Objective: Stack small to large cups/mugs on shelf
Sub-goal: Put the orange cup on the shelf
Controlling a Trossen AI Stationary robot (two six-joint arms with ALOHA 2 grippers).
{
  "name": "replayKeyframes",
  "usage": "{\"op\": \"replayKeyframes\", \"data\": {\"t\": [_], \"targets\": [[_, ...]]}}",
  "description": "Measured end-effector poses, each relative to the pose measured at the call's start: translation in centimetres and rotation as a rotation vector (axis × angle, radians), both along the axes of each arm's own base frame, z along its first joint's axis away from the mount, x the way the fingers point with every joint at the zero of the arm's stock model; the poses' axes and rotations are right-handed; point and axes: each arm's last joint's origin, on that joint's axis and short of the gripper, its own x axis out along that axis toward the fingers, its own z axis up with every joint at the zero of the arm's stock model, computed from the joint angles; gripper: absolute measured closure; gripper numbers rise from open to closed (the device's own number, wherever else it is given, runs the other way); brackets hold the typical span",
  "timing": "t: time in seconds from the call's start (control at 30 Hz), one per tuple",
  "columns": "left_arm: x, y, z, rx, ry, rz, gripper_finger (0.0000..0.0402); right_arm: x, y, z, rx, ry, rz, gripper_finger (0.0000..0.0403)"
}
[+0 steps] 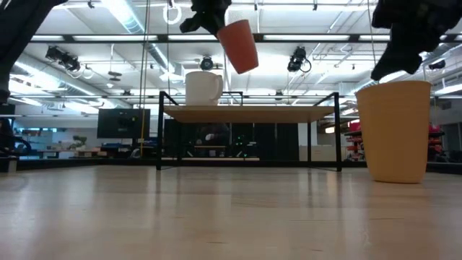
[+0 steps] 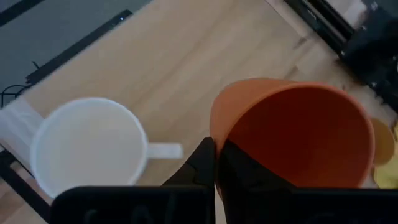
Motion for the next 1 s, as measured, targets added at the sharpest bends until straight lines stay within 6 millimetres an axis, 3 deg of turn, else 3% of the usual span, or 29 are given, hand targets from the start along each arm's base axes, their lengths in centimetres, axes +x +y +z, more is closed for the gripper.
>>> {"op": "replayKeyframes", "data": {"t": [0.3, 0.67, 1.0], "targets": [[1.2, 0.8, 0.5, 0.024, -0.134, -0.003, 0.0391, 1.1, -0.4, 0.7, -0.074, -0.129, 0.009, 0.0342], [2.6, 3.3, -3.2, -0.076, -0.029, 0.071, 0.0391, 1.4, -1.8, 1.0, -0.089, -0.149, -0.084, 0.0342], [2.3, 4.5, -3.9, -0.093, 0.004, 0.118, 0.0391, 1.7, -1.7, 0.6, -0.091, -0.119, -0.081, 0.0342]]}}
